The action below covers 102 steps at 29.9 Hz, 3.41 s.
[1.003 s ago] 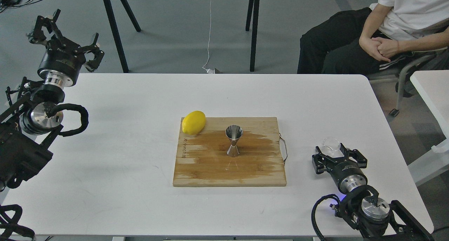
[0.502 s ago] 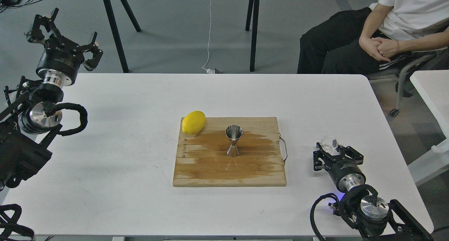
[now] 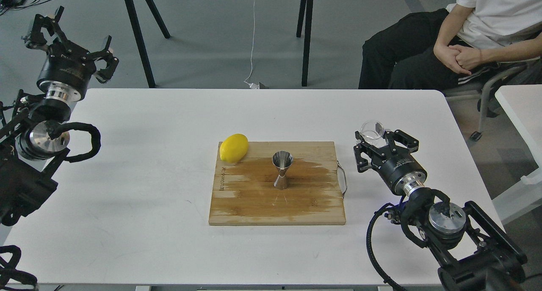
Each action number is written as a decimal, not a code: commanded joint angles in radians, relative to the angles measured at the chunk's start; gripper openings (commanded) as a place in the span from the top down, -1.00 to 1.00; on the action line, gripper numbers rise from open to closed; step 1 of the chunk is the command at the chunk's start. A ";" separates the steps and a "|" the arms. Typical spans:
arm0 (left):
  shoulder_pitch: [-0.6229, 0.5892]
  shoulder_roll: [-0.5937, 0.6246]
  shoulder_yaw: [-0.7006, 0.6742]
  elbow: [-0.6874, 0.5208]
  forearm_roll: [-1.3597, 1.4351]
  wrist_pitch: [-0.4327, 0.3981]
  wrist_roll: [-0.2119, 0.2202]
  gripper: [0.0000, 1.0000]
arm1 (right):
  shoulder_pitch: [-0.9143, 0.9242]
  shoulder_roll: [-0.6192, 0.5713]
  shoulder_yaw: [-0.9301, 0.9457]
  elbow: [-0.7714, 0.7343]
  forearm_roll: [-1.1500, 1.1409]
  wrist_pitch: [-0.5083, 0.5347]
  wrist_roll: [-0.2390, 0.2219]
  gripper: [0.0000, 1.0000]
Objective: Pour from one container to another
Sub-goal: 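Lift the clear glass with the right gripper over the jigger, then tilt the clear glass with the right gripper to pour into the jigger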
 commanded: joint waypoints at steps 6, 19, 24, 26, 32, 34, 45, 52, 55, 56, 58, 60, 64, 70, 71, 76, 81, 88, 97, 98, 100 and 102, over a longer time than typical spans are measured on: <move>0.000 0.016 0.002 0.000 0.000 0.000 0.001 -1.00 | 0.061 0.040 -0.134 0.041 -0.240 -0.092 0.009 0.38; -0.005 0.021 0.002 0.000 0.000 0.000 0.003 -1.00 | 0.129 0.115 -0.269 0.044 -0.518 -0.140 0.009 0.39; -0.005 0.022 0.002 0.000 0.000 0.000 0.001 -1.00 | 0.133 0.104 -0.276 0.047 -0.541 -0.149 0.009 0.40; -0.005 0.022 0.002 0.000 0.000 0.000 0.003 -1.00 | 0.130 0.106 -0.278 0.047 -0.591 -0.151 0.009 0.41; -0.003 0.022 0.002 0.000 0.000 0.000 0.001 -1.00 | 0.132 0.110 -0.318 0.048 -0.702 -0.178 0.015 0.42; -0.003 0.022 0.002 0.000 0.000 0.000 0.001 -1.00 | 0.133 0.110 -0.321 0.048 -0.726 -0.191 0.021 0.42; 0.000 0.024 0.002 0.002 0.000 0.002 0.001 -1.00 | 0.137 0.101 -0.382 0.058 -0.851 -0.238 0.047 0.42; 0.001 0.028 0.002 0.002 -0.001 0.002 0.000 -1.00 | 0.137 0.100 -0.407 0.059 -0.956 -0.240 0.049 0.42; 0.003 0.033 0.002 0.002 0.000 0.000 0.000 -1.00 | 0.140 0.095 -0.410 0.059 -0.961 -0.240 0.049 0.42; 0.003 0.033 0.002 0.002 -0.001 0.000 0.000 -1.00 | 0.143 0.092 -0.411 0.059 -0.963 -0.240 0.049 0.42; 0.003 0.038 0.002 0.002 -0.001 0.000 0.000 -1.00 | 0.150 0.092 -0.413 0.058 -0.966 -0.240 0.050 0.42; 0.003 0.038 0.002 0.000 -0.001 0.000 0.000 -1.00 | 0.152 0.092 -0.422 0.056 -0.987 -0.241 0.050 0.42; 0.003 0.036 0.000 0.002 0.000 0.002 0.000 -1.00 | 0.160 0.093 -0.436 0.048 -1.036 -0.253 0.050 0.42; 0.003 0.035 0.000 0.002 0.000 0.000 0.000 -1.00 | 0.160 0.092 -0.457 0.047 -1.045 -0.258 0.055 0.42; 0.004 0.036 0.000 0.000 -0.001 0.000 0.000 -1.00 | 0.160 0.092 -0.457 0.047 -1.047 -0.258 0.055 0.42; 0.003 0.036 0.000 0.002 0.000 0.000 0.000 -1.00 | 0.161 0.084 -0.459 0.044 -1.053 -0.258 0.056 0.42; 0.004 0.036 0.002 0.000 -0.001 0.000 0.000 -1.00 | 0.161 0.086 -0.459 0.025 -1.075 -0.258 0.058 0.42; 0.004 0.036 0.000 0.000 0.000 0.000 0.000 -1.00 | 0.172 0.086 -0.463 0.018 -1.117 -0.258 0.058 0.42; 0.004 0.036 0.000 0.000 -0.001 0.000 0.000 -1.00 | 0.183 0.077 -0.497 0.004 -1.145 -0.276 0.066 0.42; 0.004 0.036 0.000 0.000 -0.001 0.000 0.000 -1.00 | 0.183 0.077 -0.497 0.002 -1.147 -0.276 0.070 0.42; 0.004 0.036 0.000 0.000 -0.001 0.000 0.000 -1.00 | 0.184 0.075 -0.497 0.002 -1.150 -0.278 0.072 0.42; 0.004 0.036 0.000 0.000 -0.001 0.000 0.000 -1.00 | 0.184 0.075 -0.497 0.001 -1.171 -0.278 0.072 0.42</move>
